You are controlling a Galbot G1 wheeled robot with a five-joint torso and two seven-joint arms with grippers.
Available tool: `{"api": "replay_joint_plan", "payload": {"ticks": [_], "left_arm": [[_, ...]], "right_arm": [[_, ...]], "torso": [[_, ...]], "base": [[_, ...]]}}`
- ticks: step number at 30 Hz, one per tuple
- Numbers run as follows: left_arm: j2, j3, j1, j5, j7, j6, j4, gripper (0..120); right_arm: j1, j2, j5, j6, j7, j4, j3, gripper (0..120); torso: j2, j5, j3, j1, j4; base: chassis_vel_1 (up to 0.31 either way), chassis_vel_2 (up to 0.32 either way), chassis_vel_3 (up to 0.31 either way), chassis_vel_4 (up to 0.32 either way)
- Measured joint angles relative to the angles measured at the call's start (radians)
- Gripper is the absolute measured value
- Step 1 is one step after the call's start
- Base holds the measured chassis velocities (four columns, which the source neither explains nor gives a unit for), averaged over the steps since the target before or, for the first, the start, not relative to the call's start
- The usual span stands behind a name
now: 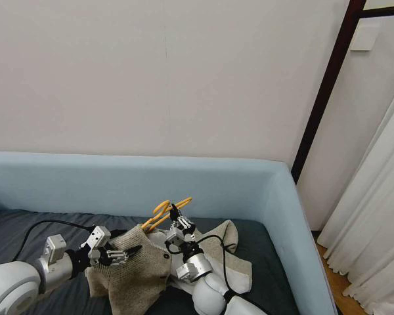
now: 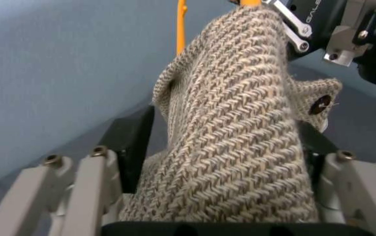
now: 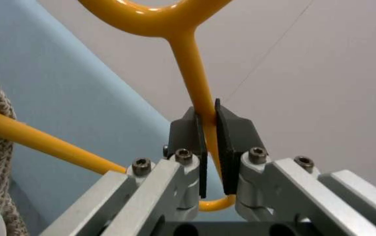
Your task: Pick up the clothes from the sofa and hang them on the clothes hanger.
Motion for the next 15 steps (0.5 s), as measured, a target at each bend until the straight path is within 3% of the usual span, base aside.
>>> {"api": "replay_joint_plan", "payload": {"ticks": [15], "left_arm": [[-0.029, 0.009, -0.003, 0.085, -0.054, -0.008, 0.008, 8]], "right_arm": [[0.001, -0.020, 0.016, -0.026, -0.001, 0.013, -0.007, 4]], "torso": [[0.000, 0.0000, 0.000, 0.000, 0.0000]], "base": [[0.000, 0.000, 0.000, 0.000]]}}
